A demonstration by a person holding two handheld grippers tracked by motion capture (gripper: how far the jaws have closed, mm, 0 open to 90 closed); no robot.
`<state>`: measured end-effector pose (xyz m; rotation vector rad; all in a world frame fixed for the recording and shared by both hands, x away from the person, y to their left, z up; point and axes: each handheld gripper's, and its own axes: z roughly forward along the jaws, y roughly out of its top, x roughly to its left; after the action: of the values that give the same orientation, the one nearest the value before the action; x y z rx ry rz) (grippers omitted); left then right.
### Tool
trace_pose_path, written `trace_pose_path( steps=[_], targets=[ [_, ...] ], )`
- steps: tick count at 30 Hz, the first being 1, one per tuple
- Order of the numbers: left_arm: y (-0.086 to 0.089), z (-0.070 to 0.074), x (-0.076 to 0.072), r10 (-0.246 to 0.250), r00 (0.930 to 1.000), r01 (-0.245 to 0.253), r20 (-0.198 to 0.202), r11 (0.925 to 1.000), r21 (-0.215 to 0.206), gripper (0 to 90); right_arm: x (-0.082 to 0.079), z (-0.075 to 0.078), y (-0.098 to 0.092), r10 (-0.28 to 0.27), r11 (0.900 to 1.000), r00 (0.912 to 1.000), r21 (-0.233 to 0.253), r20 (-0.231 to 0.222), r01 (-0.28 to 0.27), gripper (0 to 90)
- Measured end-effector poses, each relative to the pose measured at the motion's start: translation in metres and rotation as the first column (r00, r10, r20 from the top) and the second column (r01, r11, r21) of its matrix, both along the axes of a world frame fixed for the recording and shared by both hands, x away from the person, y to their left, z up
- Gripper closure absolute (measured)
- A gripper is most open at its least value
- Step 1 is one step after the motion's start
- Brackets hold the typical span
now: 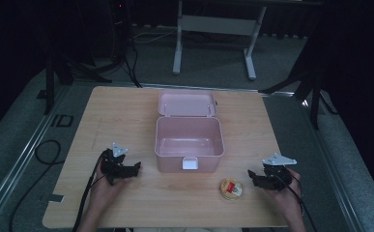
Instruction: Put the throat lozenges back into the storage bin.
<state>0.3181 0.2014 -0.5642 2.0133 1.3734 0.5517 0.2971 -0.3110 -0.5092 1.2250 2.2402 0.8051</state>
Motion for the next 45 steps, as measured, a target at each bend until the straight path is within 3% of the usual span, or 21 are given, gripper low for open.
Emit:
trace_pose_path(
  steps=[14,28,45],
  targets=[
    [0.0,0.0,0.0,0.0,1.0,0.0,0.0,1.0,0.0,9.1,-0.004,0.013,0.008,0.047,0.998,0.9989,-0.034,0.006,-0.047,31.0],
    [0.0,0.0,0.0,0.0,1.0,0.0,0.0,1.0,0.0,9.1,-0.001,0.023,0.018,0.109,0.992,0.9939,-0.055,-0.019,-0.11,30.8],
    [0.0,0.0,0.0,0.001,1.0,-0.001,0.0,1.0,-0.001,9.1,0.003,0.024,0.029,0.177,0.974,0.9811,-0.128,-0.077,-0.186,29.8]
  ],
)
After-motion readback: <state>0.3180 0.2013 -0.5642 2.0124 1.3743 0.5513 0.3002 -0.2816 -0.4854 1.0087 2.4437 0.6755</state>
